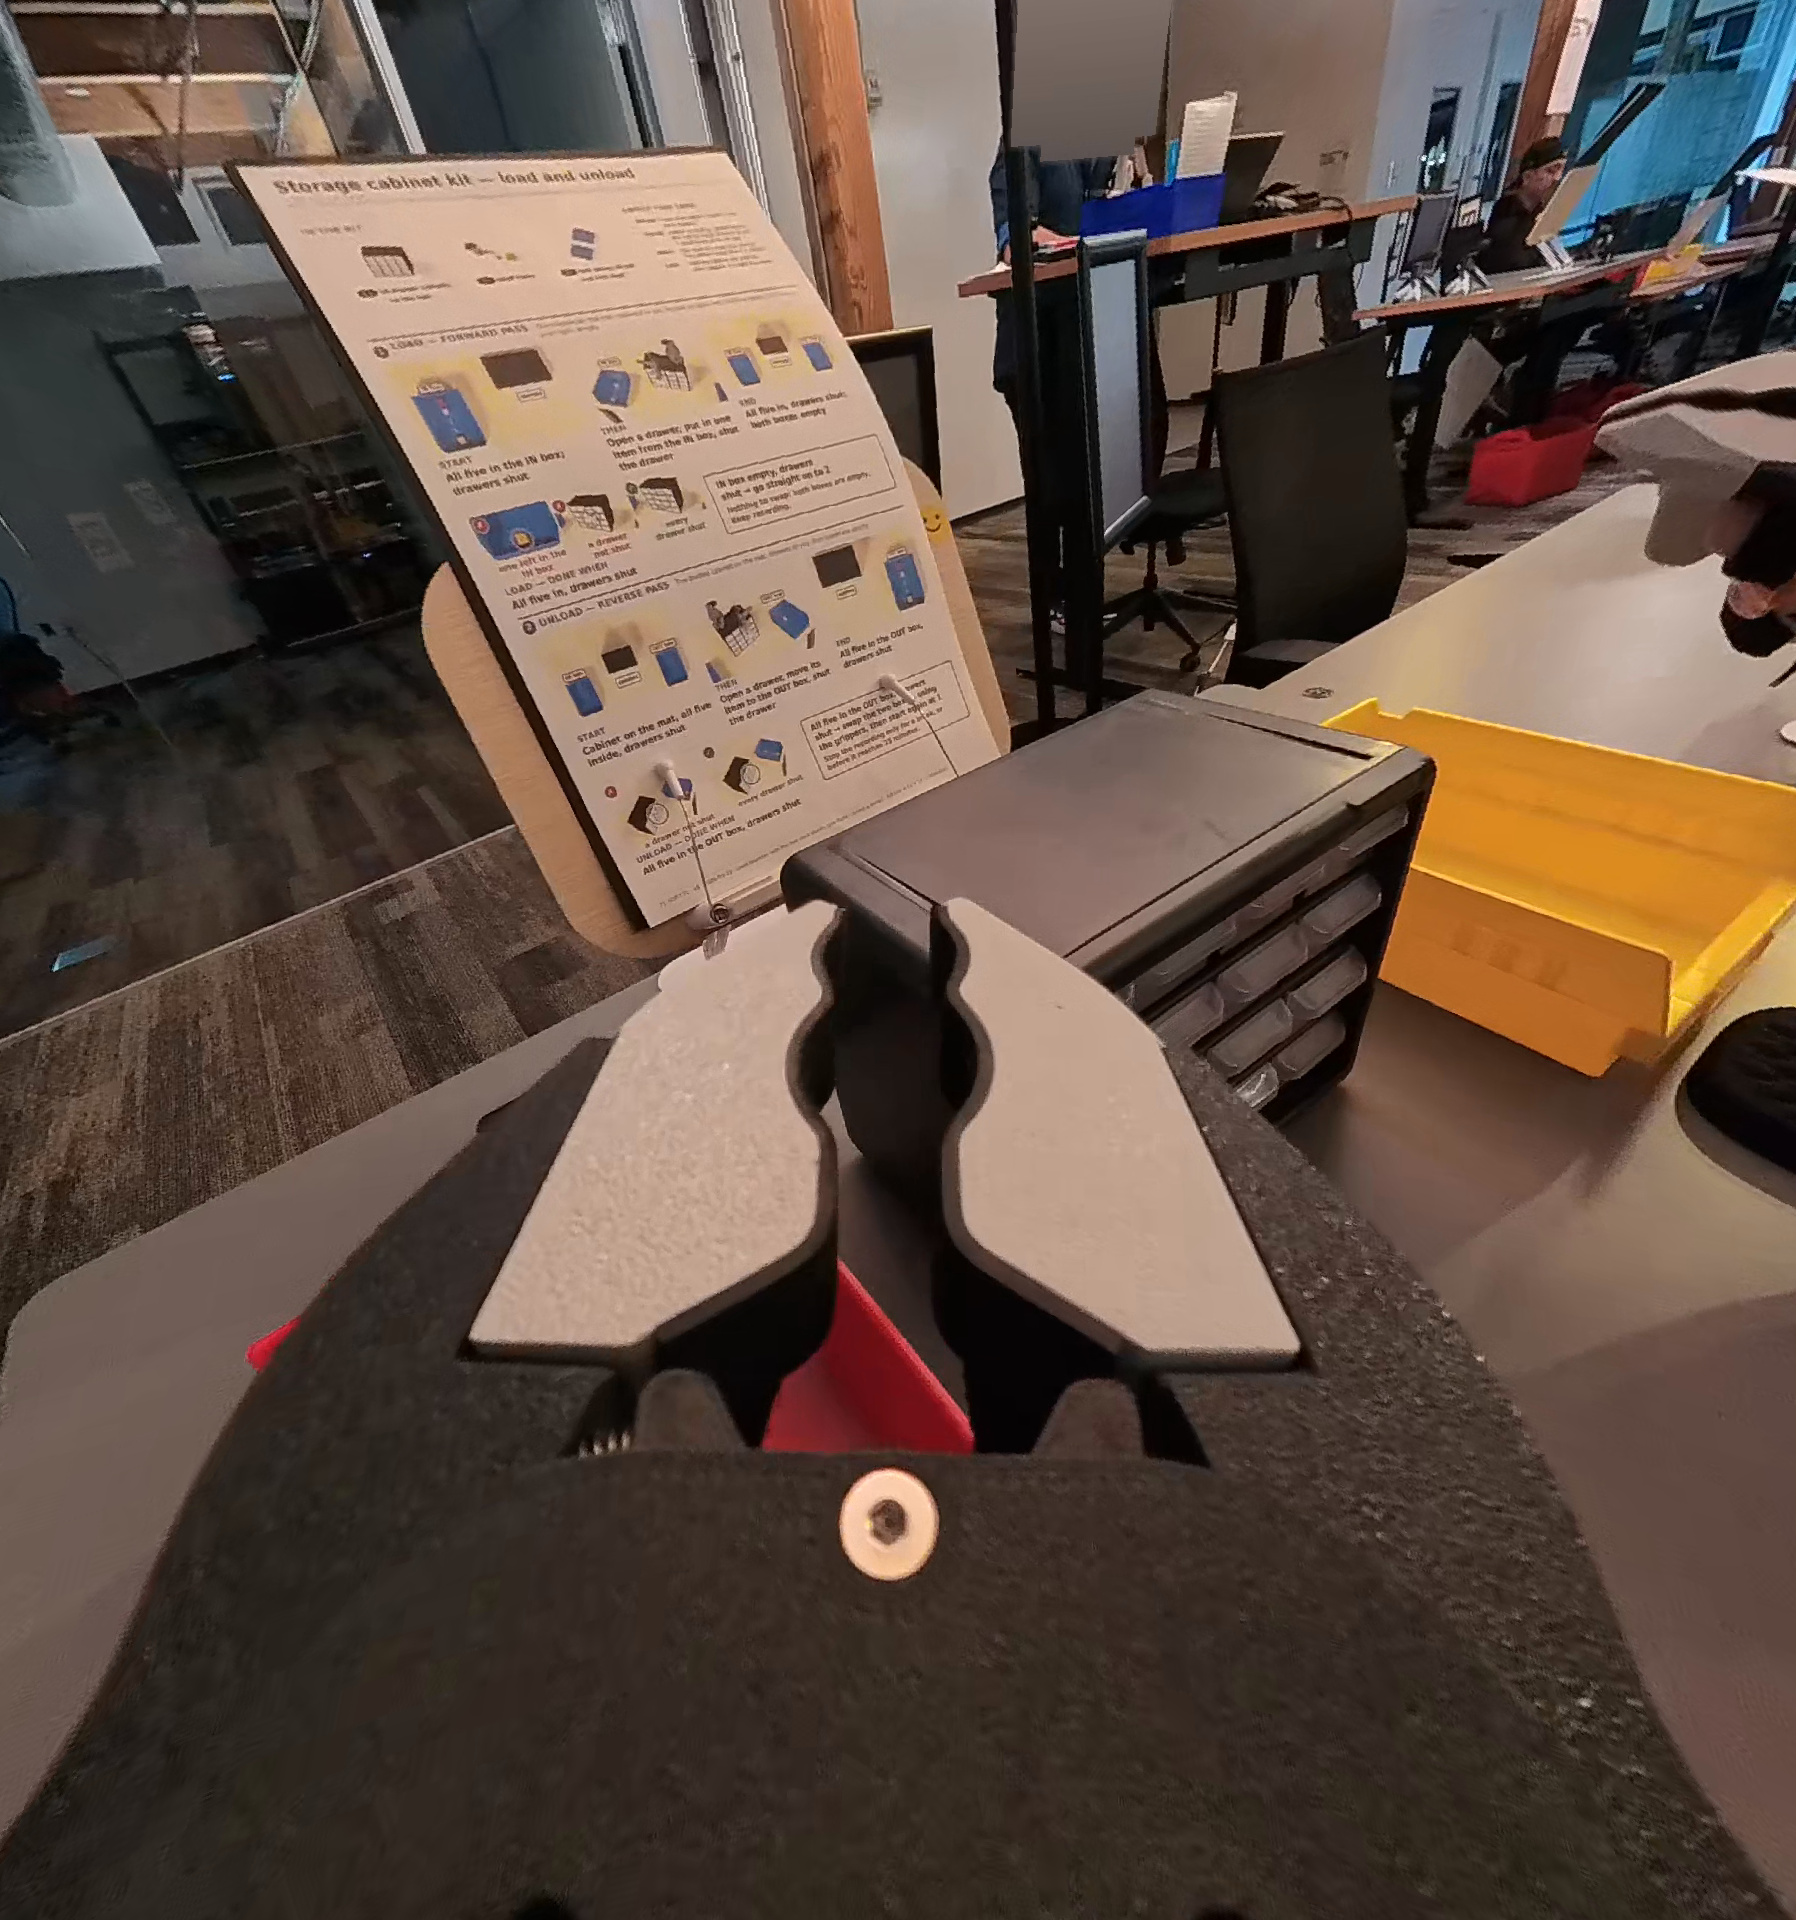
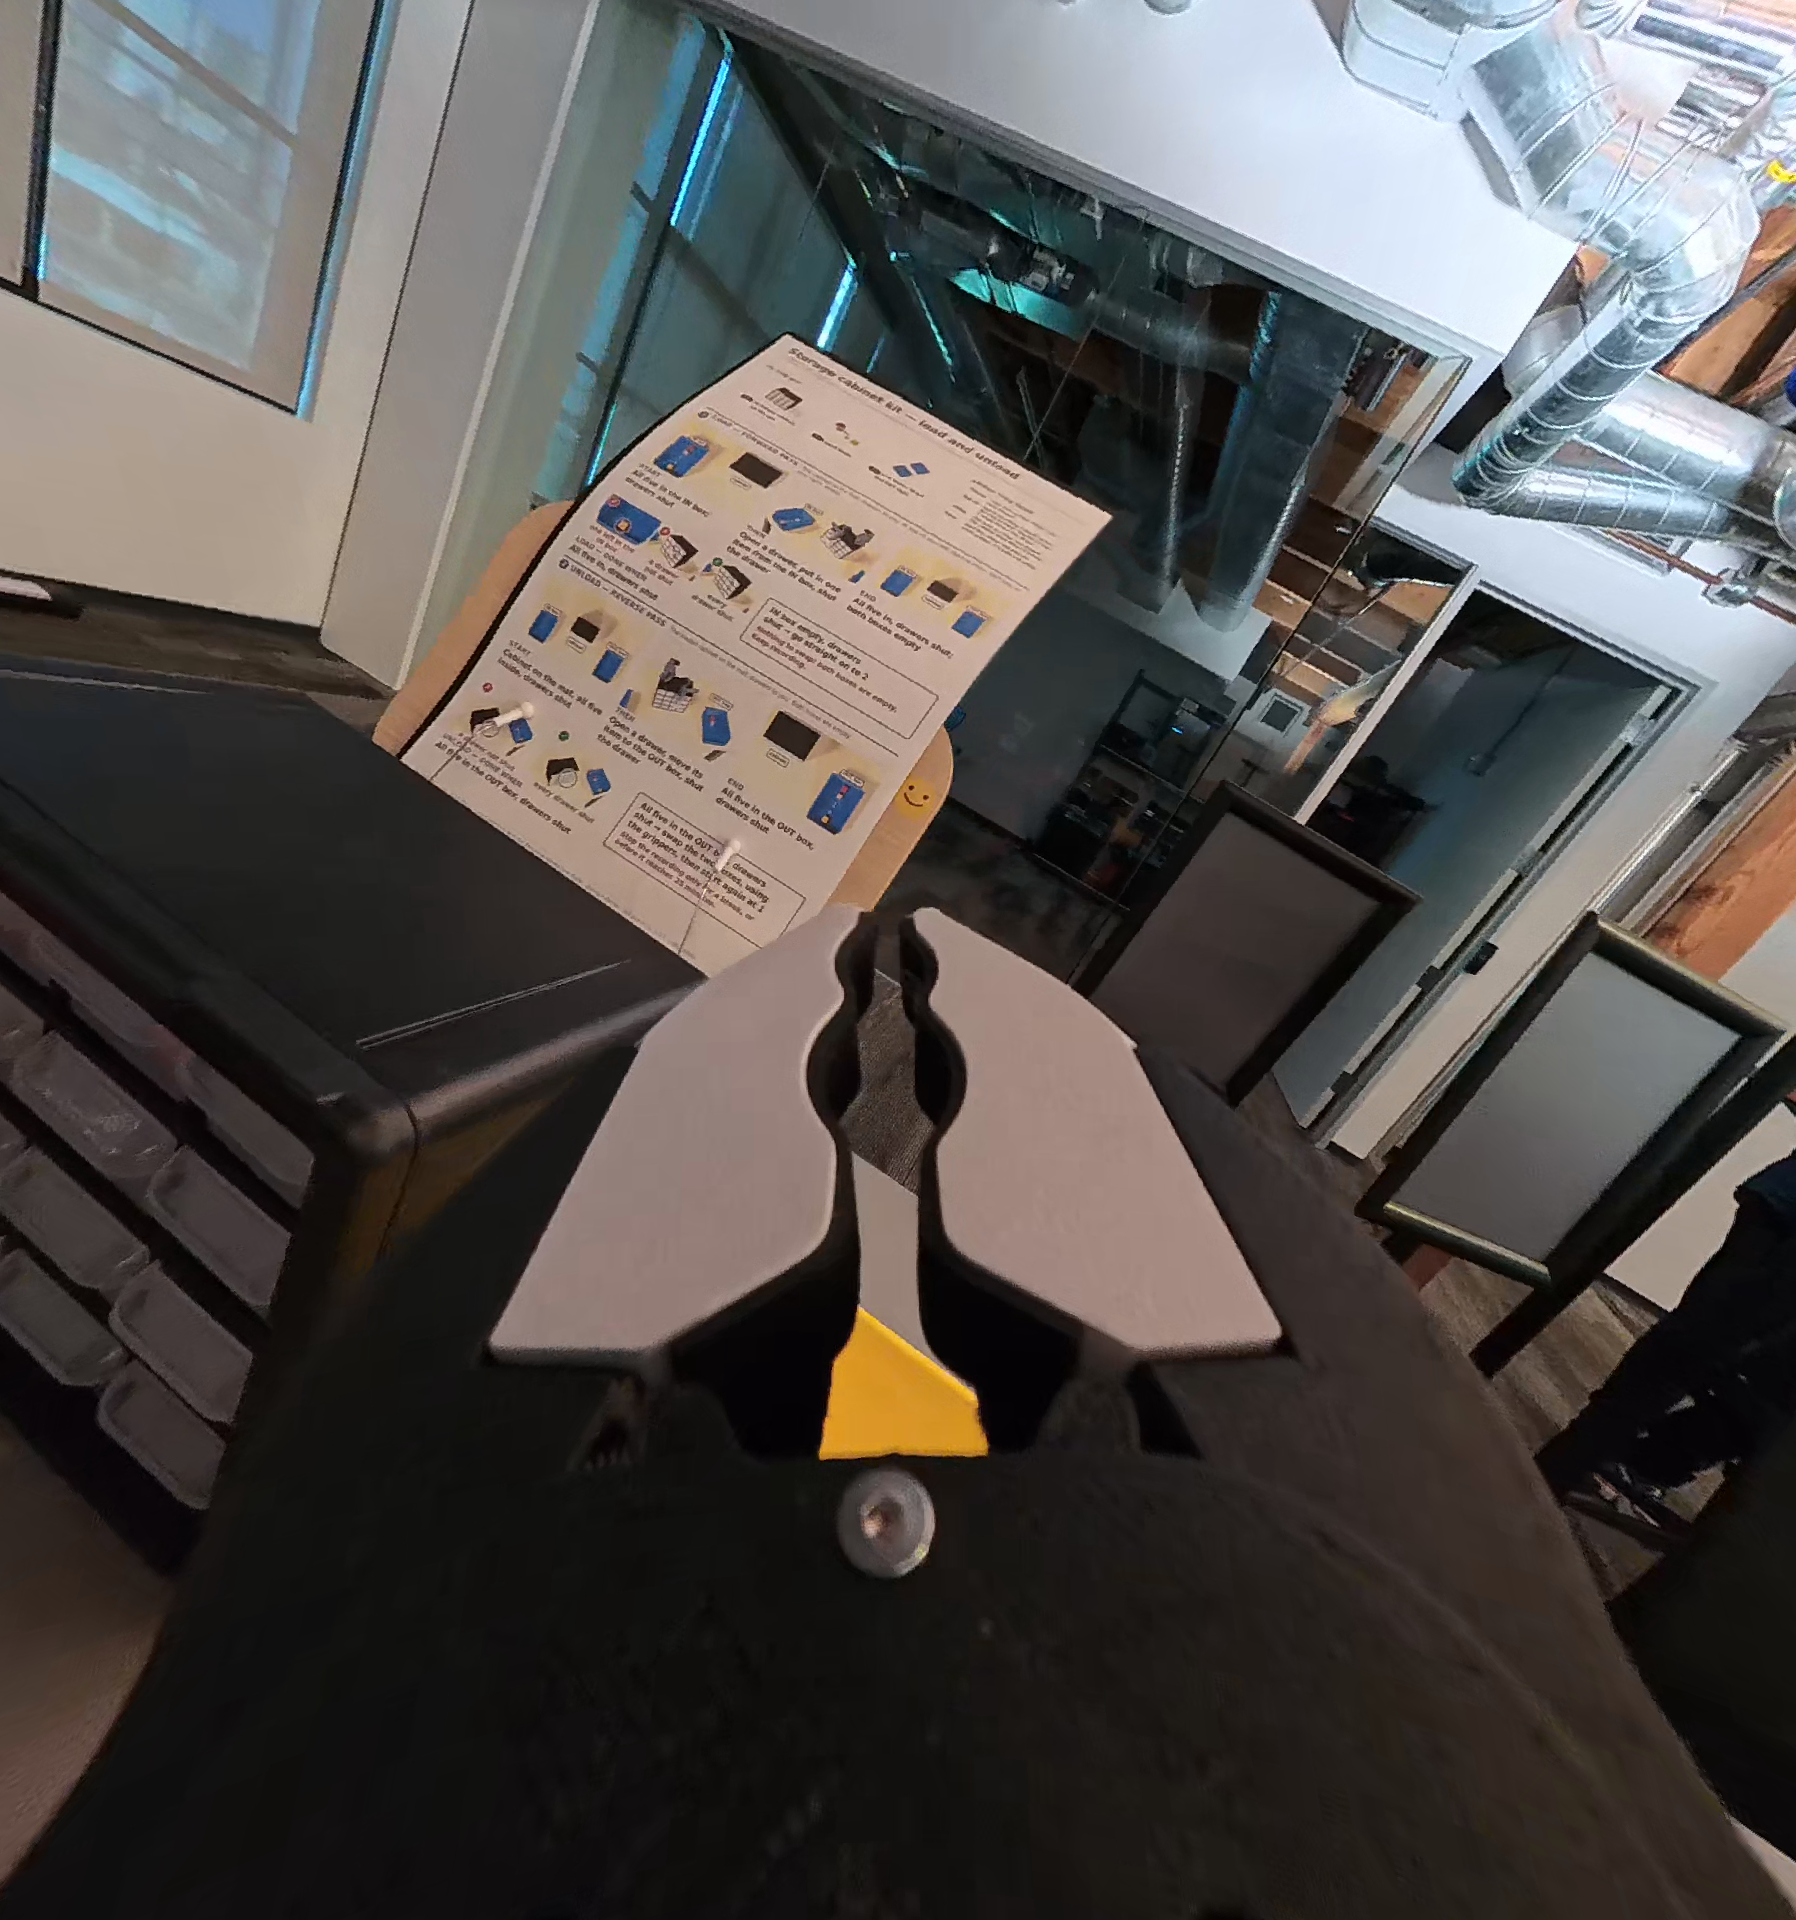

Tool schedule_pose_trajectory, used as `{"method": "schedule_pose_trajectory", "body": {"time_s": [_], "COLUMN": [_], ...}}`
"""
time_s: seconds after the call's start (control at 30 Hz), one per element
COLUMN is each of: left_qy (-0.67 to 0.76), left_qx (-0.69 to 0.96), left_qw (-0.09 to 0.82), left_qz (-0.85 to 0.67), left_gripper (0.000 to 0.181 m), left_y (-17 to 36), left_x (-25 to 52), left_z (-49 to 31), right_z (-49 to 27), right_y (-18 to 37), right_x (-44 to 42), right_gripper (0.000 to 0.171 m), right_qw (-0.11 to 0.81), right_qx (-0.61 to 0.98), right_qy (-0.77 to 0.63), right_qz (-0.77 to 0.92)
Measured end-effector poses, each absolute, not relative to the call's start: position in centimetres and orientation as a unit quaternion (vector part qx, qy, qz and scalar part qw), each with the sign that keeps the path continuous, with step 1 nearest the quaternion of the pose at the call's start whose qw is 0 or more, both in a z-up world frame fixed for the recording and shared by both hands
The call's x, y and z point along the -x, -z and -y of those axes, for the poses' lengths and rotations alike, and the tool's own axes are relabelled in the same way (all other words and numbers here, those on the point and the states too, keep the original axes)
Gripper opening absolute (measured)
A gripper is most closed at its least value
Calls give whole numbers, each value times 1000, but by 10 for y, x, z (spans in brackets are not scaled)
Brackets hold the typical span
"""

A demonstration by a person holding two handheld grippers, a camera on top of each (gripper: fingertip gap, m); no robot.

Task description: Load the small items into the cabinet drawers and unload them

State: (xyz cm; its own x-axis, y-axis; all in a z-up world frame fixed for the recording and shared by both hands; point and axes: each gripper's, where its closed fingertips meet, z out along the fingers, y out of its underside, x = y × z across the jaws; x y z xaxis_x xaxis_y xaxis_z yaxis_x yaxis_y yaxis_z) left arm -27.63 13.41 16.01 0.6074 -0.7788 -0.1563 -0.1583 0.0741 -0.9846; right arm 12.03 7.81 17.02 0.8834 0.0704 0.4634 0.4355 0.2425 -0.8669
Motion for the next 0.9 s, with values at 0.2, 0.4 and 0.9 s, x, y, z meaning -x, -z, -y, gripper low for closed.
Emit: {"method": "schedule_pose_trajectory", "body": {"time_s": [0.2, 0.4, 0.9], "left_qy": [261, 265, 240], "left_qx": [640, 652, 666], "left_qw": [623, 612, 609], "left_qz": [-366, -362, -358], "left_gripper": [14, 15, 15], "left_y": [-156, -148, -141], "left_x": [276, 273, 276], "left_z": [-140, -146, -158], "right_z": [-75, -75, -93], "right_y": [-175, -176, -162], "right_x": [-126, -127, -130], "right_gripper": [5, 5, 5], "right_qw": [775, 779, 772], "right_qx": [591, 588, 605], "right_qy": [114, 119, 90], "right_qz": [192, 184, 174]}}
